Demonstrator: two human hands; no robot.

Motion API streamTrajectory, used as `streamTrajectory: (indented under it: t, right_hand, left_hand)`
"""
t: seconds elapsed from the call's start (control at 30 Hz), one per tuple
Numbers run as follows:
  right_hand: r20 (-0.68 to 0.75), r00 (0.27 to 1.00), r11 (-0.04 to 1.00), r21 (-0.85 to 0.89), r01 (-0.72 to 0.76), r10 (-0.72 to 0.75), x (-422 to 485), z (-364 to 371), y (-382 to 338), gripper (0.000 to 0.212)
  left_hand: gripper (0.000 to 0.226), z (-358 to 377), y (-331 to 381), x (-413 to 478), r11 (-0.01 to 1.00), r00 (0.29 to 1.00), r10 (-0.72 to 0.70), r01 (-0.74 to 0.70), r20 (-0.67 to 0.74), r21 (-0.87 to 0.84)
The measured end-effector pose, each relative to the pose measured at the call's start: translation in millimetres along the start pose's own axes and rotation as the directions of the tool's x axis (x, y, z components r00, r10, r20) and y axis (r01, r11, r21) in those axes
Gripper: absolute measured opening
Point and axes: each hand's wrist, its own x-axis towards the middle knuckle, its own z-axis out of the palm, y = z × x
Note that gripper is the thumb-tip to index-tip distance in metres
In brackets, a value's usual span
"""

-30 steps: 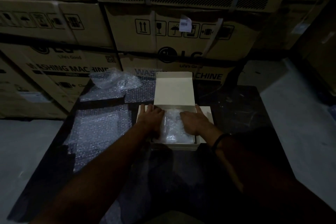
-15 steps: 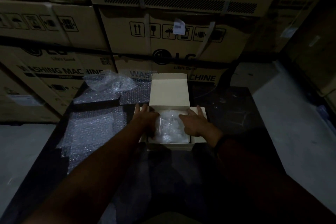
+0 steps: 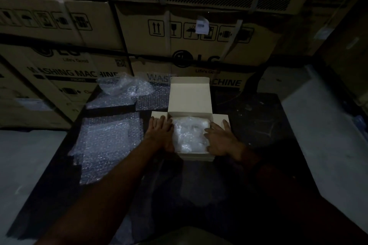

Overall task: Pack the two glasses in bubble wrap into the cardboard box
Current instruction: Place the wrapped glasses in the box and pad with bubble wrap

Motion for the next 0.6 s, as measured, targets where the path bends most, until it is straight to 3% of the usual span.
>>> streamTrajectory:
  t: [0.27,0.4,0.47,0.53,0.6]
  right_hand:
    - [-0.024,0.996,0.996,-0.024,-0.089,0.088,3.7,-1.5,-11.9,0.047]
    - [-0.08,0.994,0.997,0.01,-0.08,0.08,-6.0,-12.0,-16.0,0.05]
    - [-0.237,0.967,0.978,0.203,-0.042,0.091,-18.4,-10.6,-14.3,0.049]
    - [-0.308,0.95,0.918,0.39,0.08,0.048,-30.7,-3.7,-14.6,0.048]
    - [-0.253,0.962,0.91,0.369,0.189,-0.098,-39.4,1.1,-20.3,0.049]
  left_hand:
    - [0.109,-2.3,5.2,-3.2,0.999,0.998,-0.045,0.044,-0.034,-0.014]
    - [0.097,-13.9,0.9,-12.9,0.996,0.992,-0.039,0.029,-0.124,-0.081]
    - [0.084,-14.8,-5.5,-21.4,0.989,0.96,0.007,-0.047,-0.281,-0.138]
    - [0.058,-10.0,-8.5,-27.1,0.938,0.902,0.15,-0.259,-0.405,-0.229]
    - [0.04,-5.6,-5.8,-30.0,0.822,0.901,0.258,-0.394,-0.349,-0.41]
